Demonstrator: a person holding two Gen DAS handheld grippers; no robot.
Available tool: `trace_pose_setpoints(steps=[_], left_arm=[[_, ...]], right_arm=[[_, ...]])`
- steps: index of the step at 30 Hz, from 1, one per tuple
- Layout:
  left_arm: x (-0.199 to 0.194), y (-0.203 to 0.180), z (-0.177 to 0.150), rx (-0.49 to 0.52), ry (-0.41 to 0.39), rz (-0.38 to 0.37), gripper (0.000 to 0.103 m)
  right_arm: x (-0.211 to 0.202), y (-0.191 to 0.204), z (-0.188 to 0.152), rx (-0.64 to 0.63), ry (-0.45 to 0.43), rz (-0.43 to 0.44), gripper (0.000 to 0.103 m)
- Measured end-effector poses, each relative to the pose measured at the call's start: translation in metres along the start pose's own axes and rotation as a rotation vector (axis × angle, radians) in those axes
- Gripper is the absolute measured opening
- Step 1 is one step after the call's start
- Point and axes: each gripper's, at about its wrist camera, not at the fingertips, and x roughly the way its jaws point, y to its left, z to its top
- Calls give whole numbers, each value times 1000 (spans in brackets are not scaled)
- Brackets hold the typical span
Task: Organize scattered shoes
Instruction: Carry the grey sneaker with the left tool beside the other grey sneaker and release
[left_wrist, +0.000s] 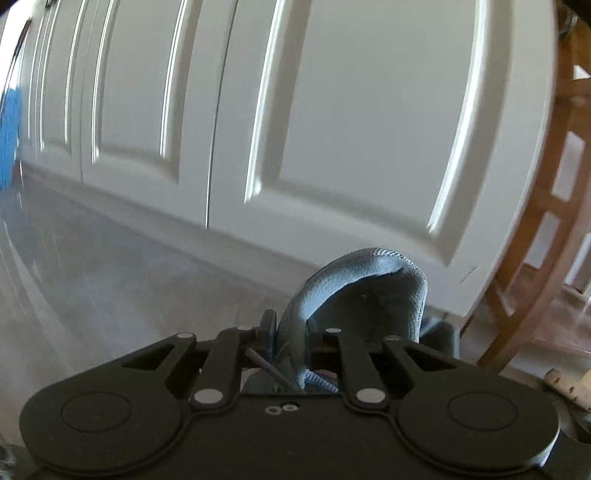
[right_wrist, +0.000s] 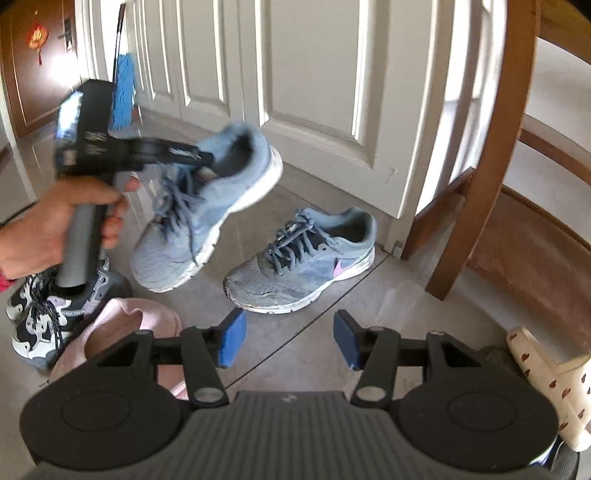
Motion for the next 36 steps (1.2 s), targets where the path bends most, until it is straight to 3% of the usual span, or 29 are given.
trace_pose_setpoints(steps=[6, 13, 19, 22, 25, 29, 36], left_arm=[[40, 6, -13, -5, 56, 3, 12], [68, 21, -22, -35, 117, 15, 14], [84, 24, -20, -41, 163, 22, 24], [71, 25, -15, -42, 144, 9, 31], [40, 20, -13, -11, 72, 9, 31], [-12, 7, -27, 10, -3, -63, 32], [-70, -52, -82, 162, 102, -216, 35]], right_arm=[[14, 13, -6, -48, 79, -25, 56], [30, 22, -7, -17, 113, -22, 56], [38, 31, -6, -34, 134, -15, 56], [38, 32, -6, -33, 138, -9, 56], [37, 31, -8, -38, 135, -5, 56], [35, 22, -14, -24, 141, -3, 56], [21, 6, -32, -26, 166, -21, 56]])
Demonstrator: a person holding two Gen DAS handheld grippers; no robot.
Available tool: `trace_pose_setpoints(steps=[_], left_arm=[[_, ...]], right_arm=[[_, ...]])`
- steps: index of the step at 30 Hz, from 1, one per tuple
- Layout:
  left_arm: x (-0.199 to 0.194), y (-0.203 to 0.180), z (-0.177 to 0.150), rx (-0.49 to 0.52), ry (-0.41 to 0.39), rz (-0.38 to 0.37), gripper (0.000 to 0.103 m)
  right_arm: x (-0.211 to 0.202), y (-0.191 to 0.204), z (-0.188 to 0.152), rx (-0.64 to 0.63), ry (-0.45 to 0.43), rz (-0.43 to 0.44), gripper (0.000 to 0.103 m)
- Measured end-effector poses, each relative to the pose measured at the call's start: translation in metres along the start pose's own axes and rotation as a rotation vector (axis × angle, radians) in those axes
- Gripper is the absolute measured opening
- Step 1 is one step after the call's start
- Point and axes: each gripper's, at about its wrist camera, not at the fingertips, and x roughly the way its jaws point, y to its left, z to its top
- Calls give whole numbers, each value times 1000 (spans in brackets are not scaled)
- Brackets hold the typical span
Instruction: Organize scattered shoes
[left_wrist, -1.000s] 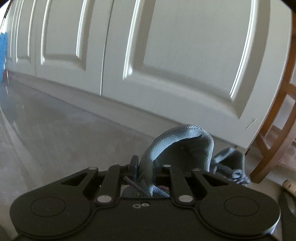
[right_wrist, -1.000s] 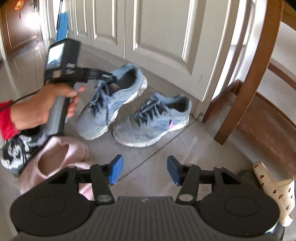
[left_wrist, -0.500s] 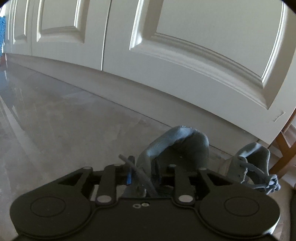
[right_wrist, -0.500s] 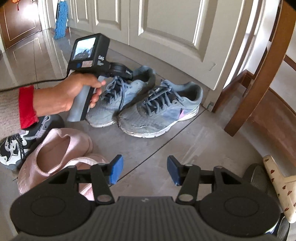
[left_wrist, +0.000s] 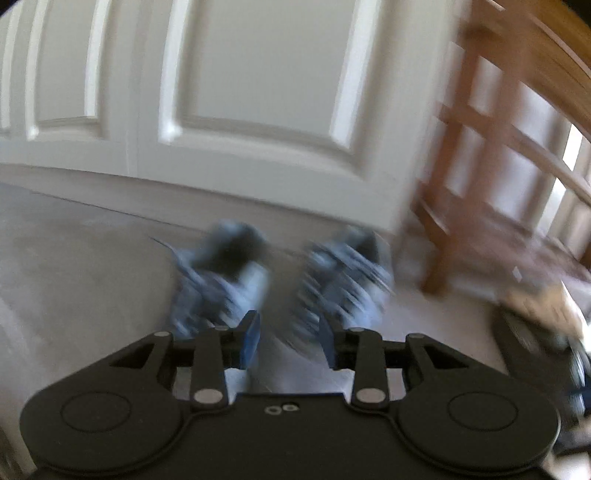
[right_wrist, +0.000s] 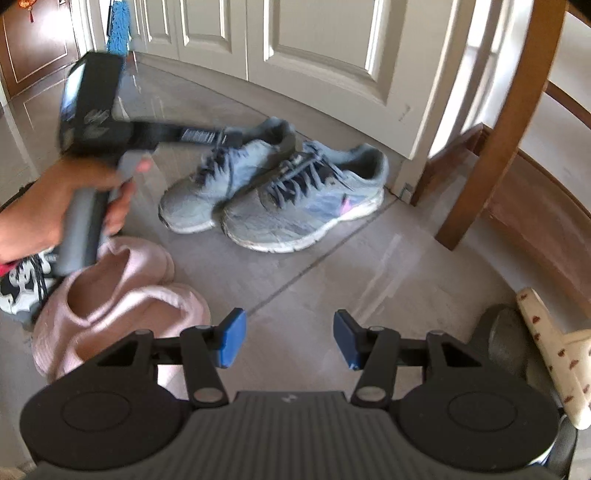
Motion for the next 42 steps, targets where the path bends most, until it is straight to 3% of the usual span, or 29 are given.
trace_pose_setpoints(steps=[5, 8, 10, 14, 17, 23, 26, 30, 35, 39, 42], left_arm=[[-18, -47, -26, 54, 53, -97, 41], [-28, -87, -50, 103, 84, -168, 43], [-27, -104, -63, 97, 116, -194, 43], [-28, -137, -85, 88, 170, -234, 43], [-37, -153, -91, 124, 141, -198, 43], [-10, -119, -42, 151, -19, 34, 43], [15, -103, -2, 316, -59, 100, 45], [62, -82, 30, 483, -19, 175, 46], [103, -55, 32, 420, 57, 198, 47], [122, -39, 26, 287, 33, 197, 44], [125, -31, 24, 174, 30, 169, 11]], right_arm=[[-24, -37, -29, 32, 17, -61, 57], [-41, -62, -45, 99, -13, -105, 57], [-56, -91, -61, 193, -47, -145, 57], [-72, -118, -80, 240, -83, -184, 57], [-80, -128, -88, 261, -125, -169, 57], [-85, -125, -92, 235, -165, -80, 57], [-88, -117, -94, 208, -166, -50, 57], [-94, -107, -95, 193, -155, -48, 58], [-91, -100, -94, 223, -98, -52, 59], [-85, -87, -94, 222, -37, -48, 59], [-81, -78, -93, 206, -8, -36, 59]])
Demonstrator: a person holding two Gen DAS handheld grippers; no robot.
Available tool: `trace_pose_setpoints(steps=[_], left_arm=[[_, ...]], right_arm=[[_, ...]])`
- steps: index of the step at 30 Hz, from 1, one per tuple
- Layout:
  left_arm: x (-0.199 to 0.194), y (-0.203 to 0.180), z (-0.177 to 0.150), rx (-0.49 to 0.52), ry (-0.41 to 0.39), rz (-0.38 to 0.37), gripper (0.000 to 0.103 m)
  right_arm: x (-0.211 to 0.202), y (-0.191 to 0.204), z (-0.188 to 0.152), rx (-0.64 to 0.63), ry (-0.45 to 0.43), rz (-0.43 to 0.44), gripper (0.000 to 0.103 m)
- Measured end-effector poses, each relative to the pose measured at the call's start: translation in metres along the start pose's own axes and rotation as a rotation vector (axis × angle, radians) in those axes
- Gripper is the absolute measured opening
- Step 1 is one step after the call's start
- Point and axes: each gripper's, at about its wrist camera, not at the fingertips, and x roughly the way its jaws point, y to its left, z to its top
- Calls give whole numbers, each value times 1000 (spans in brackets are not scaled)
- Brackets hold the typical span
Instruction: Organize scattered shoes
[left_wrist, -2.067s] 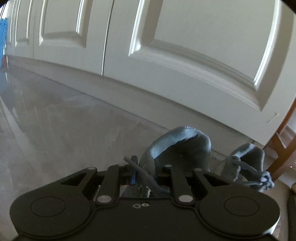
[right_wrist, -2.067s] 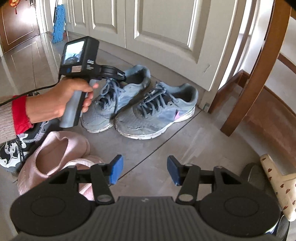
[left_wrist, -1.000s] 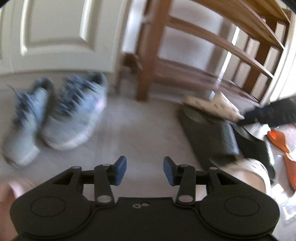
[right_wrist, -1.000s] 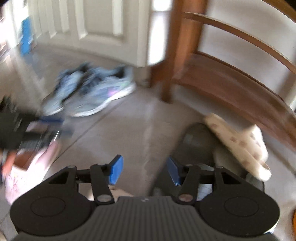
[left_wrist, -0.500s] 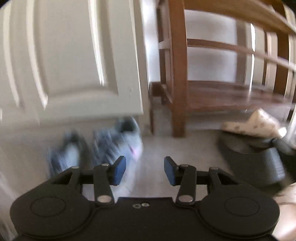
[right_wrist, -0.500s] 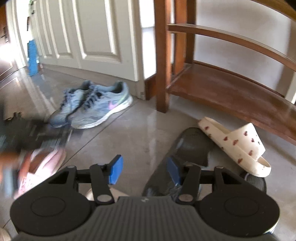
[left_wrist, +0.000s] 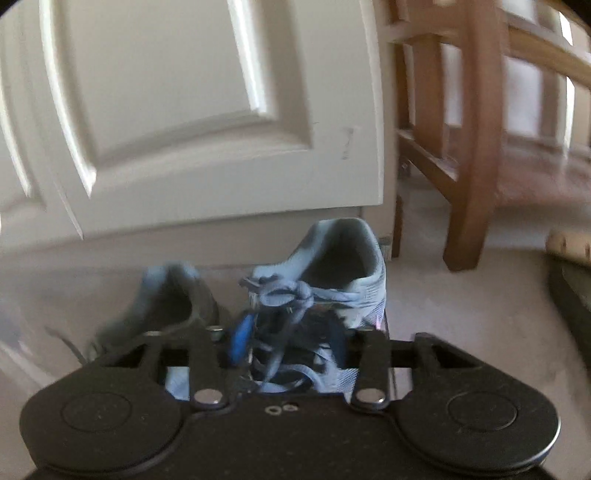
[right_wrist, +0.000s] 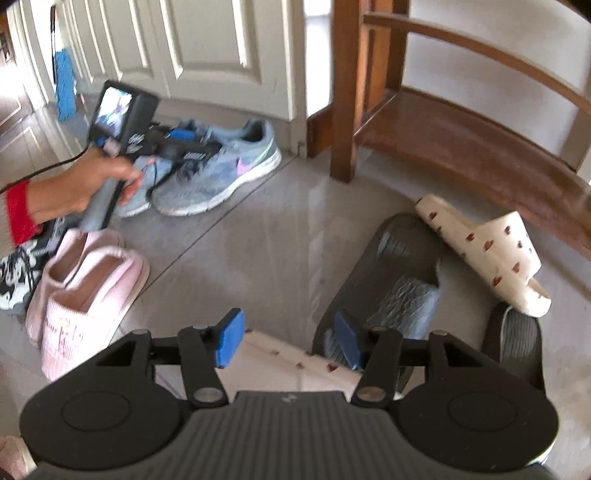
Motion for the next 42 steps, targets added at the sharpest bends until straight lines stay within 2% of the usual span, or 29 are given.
trace_pose_setpoints(steps=[1, 2, 6, 9, 12, 14, 18, 23, 32, 34, 36, 42], left_arm=[[0, 3, -1, -35, 4, -21, 1], [0, 7, -4, -79, 13, -47, 0], [-12, 13, -11, -154, 7, -105, 0], [-34, 22, -21, -300, -5, -143, 0], [-50, 30, -32, -406, -5, -134, 0], [-59, 31, -40, -441, -1, -106, 0], [-65, 34, -49, -453, -9, -43, 0], [-59, 54, -40, -543, -38, 40, 1], [-66, 56, -52, -499, -64, 163, 6], [-65, 54, -53, -481, -54, 156, 7], [-67, 48, -54, -452, -35, 121, 12], [-97, 34, -60, -436, -25, 48, 24]], right_arm=[[1, 3, 0, -6, 8, 4, 59], [2, 6, -1, -14, 11, 7, 59], [4, 11, -1, -28, 3, 28, 59], [6, 10, 0, -26, -2, 47, 59], [7, 10, 0, -31, -10, 62, 59], [7, 9, 1, -34, -20, 75, 59], [5, 9, 2, -43, -38, 94, 60], [2, 13, 3, -61, -49, 107, 60], [-1, 13, 0, -76, -43, 93, 61], [2, 12, -1, -71, -34, 91, 61], [4, 13, -1, -76, -27, 90, 61], [8, 17, 4, -82, -41, 94, 61]])
